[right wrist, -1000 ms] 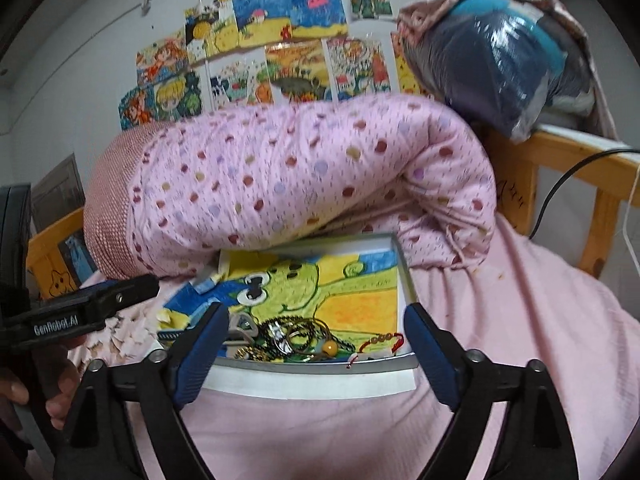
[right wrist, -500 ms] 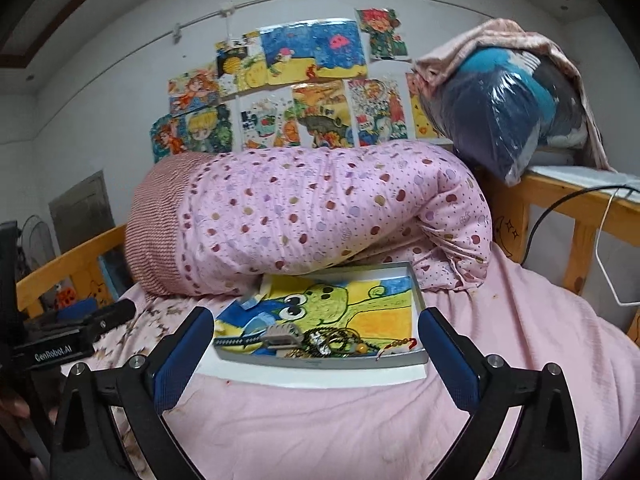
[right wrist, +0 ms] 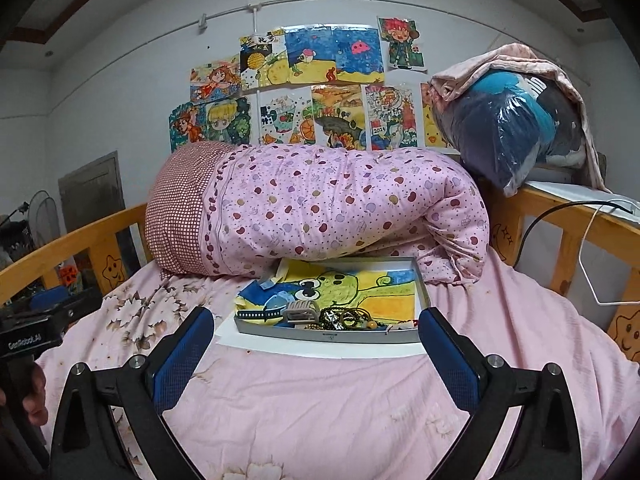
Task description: Organize jewelry
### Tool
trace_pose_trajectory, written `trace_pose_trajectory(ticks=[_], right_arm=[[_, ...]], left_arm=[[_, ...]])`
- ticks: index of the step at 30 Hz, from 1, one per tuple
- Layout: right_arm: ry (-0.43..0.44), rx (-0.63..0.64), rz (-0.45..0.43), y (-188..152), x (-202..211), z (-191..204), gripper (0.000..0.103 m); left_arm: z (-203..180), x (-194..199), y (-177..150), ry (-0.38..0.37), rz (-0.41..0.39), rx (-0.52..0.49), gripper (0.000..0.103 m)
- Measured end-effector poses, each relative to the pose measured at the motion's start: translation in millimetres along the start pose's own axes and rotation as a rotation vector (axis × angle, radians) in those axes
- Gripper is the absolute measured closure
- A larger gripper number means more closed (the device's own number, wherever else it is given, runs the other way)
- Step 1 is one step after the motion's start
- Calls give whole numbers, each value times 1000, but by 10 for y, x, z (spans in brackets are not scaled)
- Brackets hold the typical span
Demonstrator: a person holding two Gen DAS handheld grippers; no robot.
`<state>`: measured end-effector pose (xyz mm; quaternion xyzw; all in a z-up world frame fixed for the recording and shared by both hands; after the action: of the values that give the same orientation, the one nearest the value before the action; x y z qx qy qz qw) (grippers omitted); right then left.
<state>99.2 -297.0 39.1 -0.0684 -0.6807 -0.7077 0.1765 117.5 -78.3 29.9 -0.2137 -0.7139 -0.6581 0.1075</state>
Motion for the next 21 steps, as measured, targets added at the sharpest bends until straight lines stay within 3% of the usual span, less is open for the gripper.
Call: trace_pose_trajectory(ticks=[10, 21], right_arm=[[-29, 14, 42, -171, 45, 66, 0], [-37, 21, 78, -272, 12, 112, 0]], left_arm=[[225, 306, -191, 46, -11, 42, 2], [278, 317, -385, 68, 11, 29, 2]])
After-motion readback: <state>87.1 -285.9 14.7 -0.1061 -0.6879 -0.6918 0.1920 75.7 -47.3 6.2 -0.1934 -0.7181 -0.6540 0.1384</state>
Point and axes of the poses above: each gripper's, at about its wrist camera, not at the fingertips, and x roughly against the way its jaws point, z to its left, y to its top, the point moved 9 cm from there along -x, roughly the way its jaws point, and after that the axes turned 2 degrees about -y, right-handed, at the moved point
